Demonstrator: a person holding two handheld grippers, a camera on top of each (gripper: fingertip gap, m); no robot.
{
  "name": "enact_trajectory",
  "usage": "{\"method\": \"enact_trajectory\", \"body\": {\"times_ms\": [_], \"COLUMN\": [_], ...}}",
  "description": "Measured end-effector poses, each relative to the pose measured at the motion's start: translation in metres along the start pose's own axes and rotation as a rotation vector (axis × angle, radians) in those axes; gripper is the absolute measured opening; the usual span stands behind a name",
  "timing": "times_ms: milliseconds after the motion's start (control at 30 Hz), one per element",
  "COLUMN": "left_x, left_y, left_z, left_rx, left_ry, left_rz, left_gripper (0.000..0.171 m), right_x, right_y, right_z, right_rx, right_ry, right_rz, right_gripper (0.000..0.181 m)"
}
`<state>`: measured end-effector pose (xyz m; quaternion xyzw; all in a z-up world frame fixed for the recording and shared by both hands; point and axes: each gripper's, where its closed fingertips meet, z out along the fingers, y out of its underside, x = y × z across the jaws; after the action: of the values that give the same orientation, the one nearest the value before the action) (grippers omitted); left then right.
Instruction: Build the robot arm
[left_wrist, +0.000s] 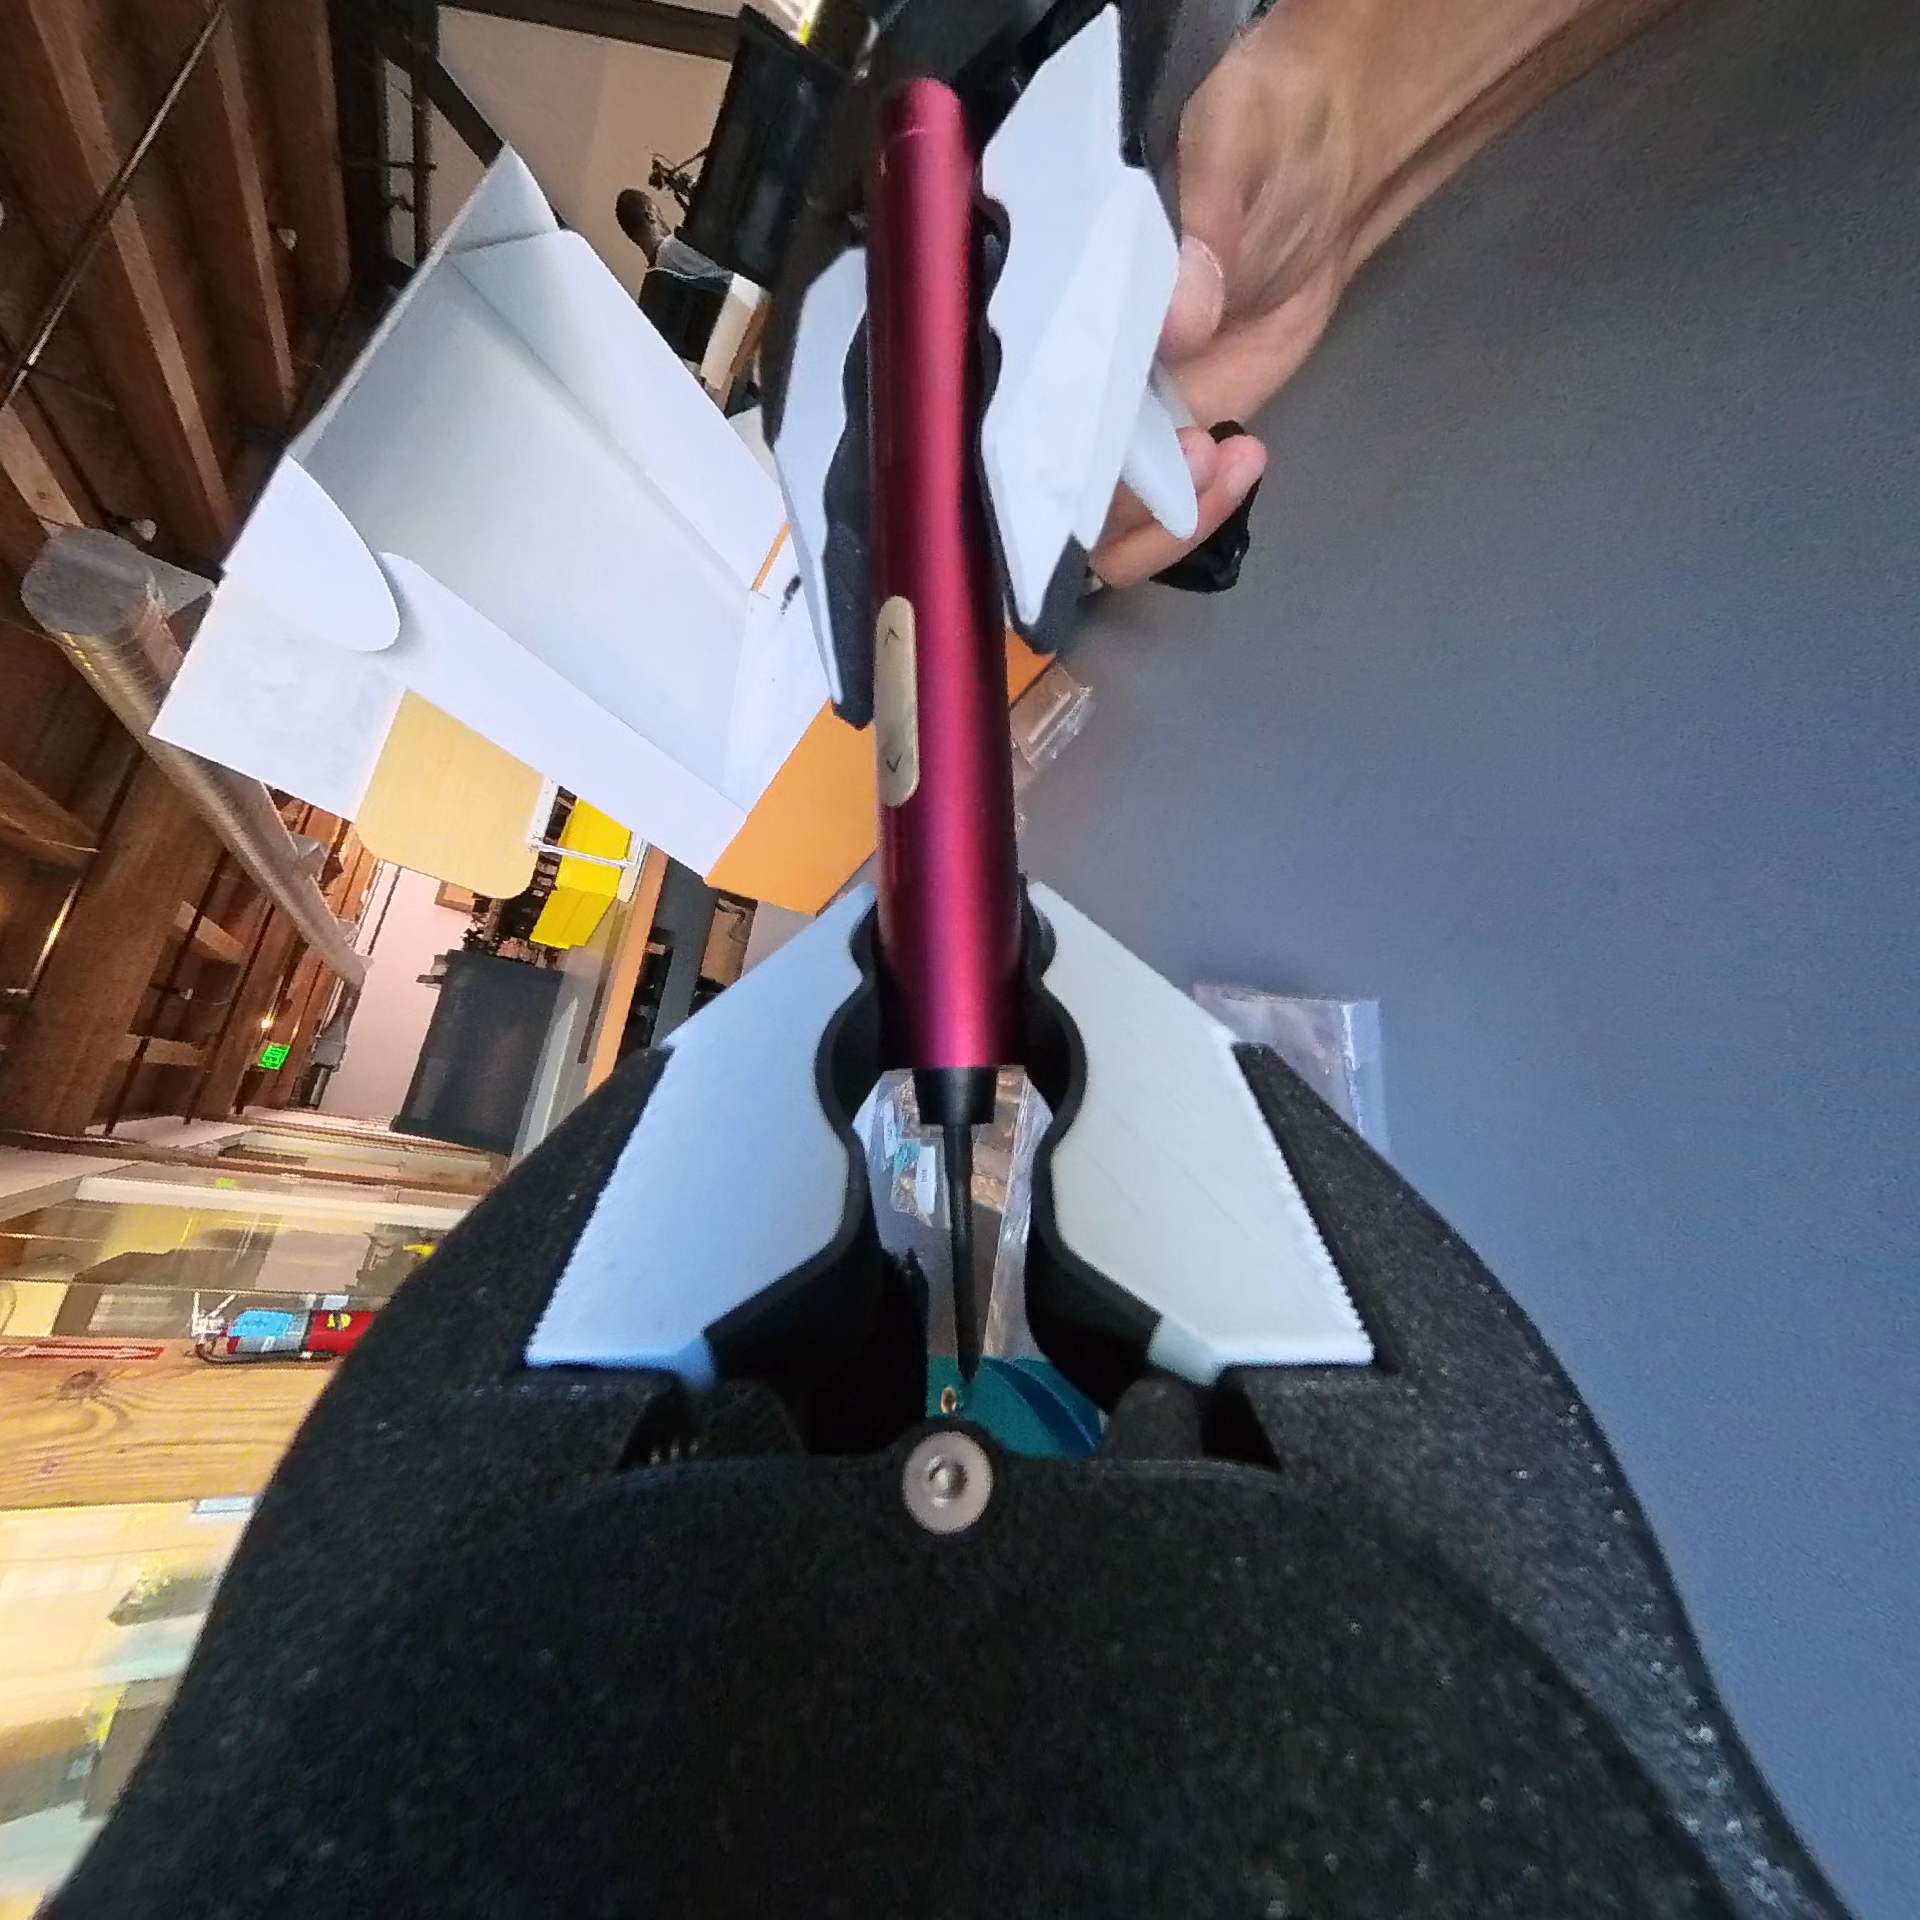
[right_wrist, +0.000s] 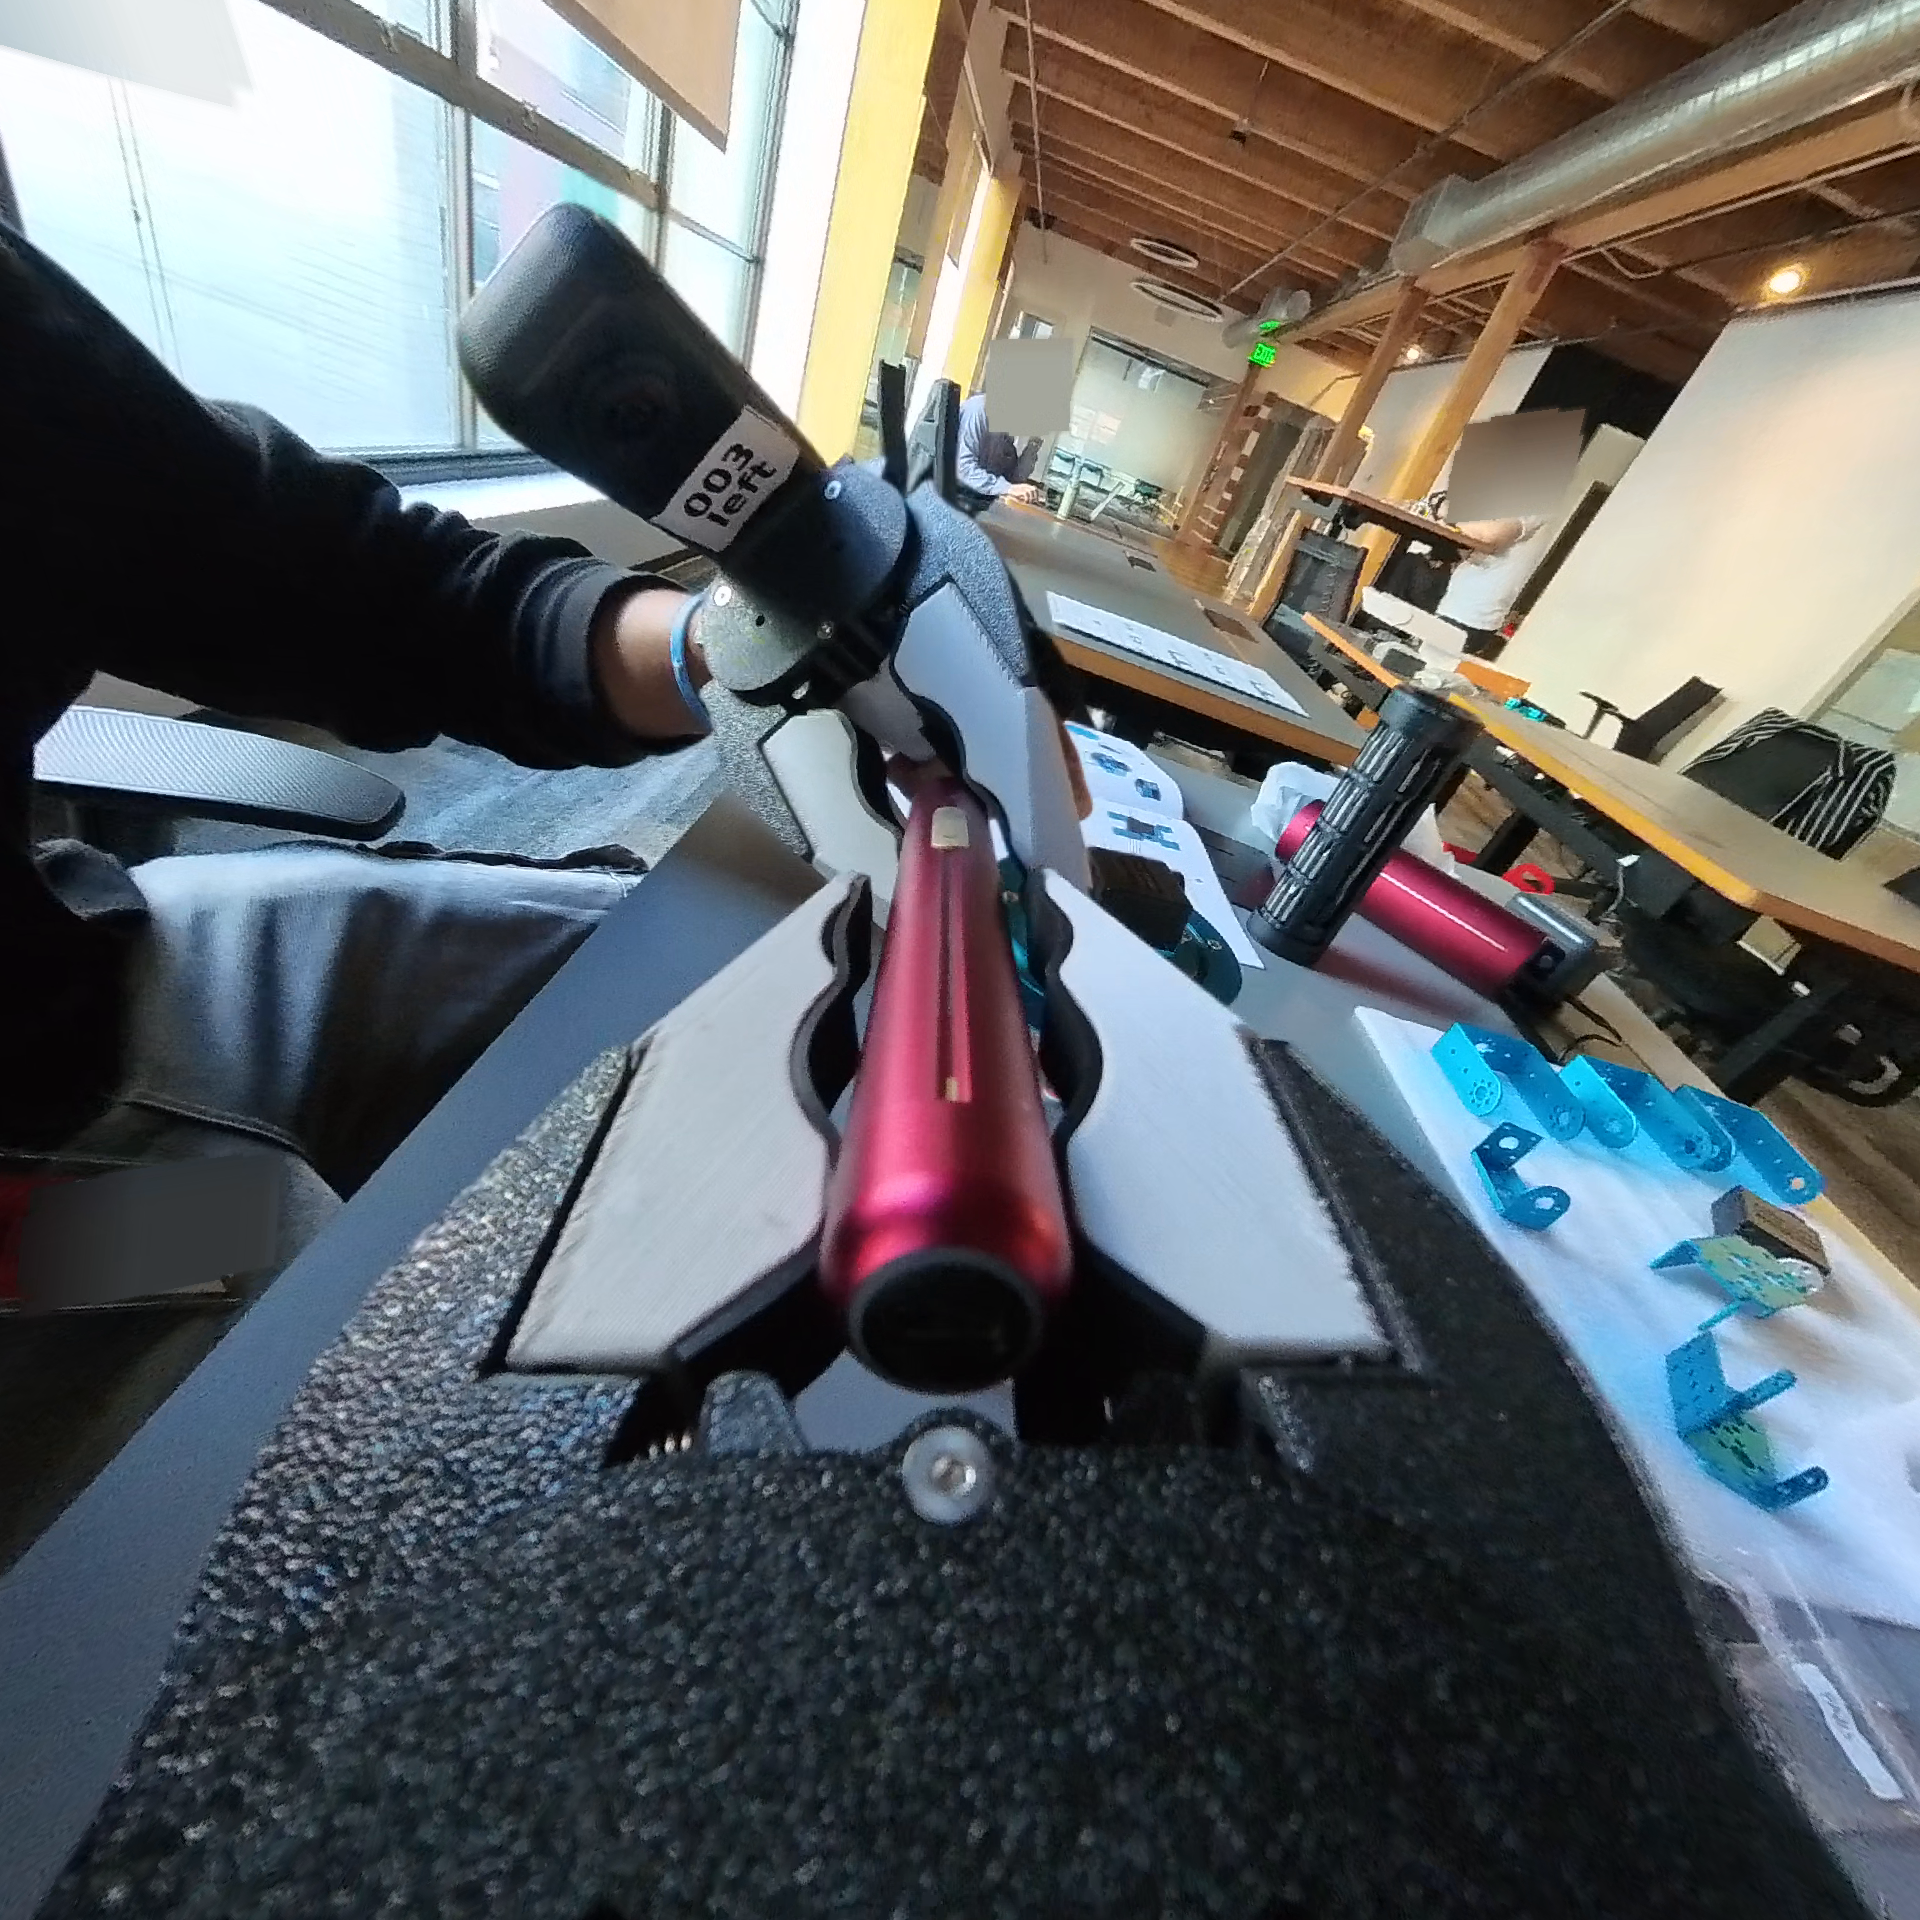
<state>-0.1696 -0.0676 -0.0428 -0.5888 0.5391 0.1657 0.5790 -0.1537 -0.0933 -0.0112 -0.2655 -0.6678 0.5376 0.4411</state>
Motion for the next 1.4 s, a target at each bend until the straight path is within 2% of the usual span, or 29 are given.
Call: {"method": "enact_trajectory", "body": {"times_ms": [567,700,833,900,1000,1133,1267,1400], "left_x": [-0.005,-0.007,-0.011,-0.004,-0.003,-0.005,-0.007,-0.007], "left_y": [0.002,0.009,0.016,0.009,0.016,0.013,0.007,0.008], "left_z": [-0.012,-0.014,-0.019,-0.021,-0.017,-0.019,-0.02,-0.018], "left_rx": [0.009,-0.032,-0.033,-0.011,-0.071,-0.03,-0.005,0.005], "left_ry": [-0.003,-0.02,-0.018,0.015,-0.004,-0.006,-0.037,-0.055], "left_rz": [-0.016,0.036,0.006,-0.021,0.056,0.009,0.011,0.006], "left_gripper": [0.021,0.021,0.02,0.02,0.02,0.02,0.02,0.02], "right_x": [-0.002,-0.001,0.007,0.004,-0.002,-0.001,0.007,0.005], "right_y": [-0.005,-0.004,-0.015,-0.008,-0.004,-0.003,0.004,0.003], "right_z": [-0.001,-0.001,-0.013,-0.011,-0.005,-0.003,-0.004,-0.005], "right_rx": [0.028,0.028,0.081,0.039,0.013,0.002,-0.012,0.006], "right_ry": [-0.029,-0.013,0.005,-0.008,-0.014,0.007,0.032,0.006], "right_rz": [0.043,0.028,0.055,0.048,0.023,0.0,0.019,0.047], "right_gripper": [0.025,0.025,0.021,0.021,0.021,0.021,0.03,0.026]}}
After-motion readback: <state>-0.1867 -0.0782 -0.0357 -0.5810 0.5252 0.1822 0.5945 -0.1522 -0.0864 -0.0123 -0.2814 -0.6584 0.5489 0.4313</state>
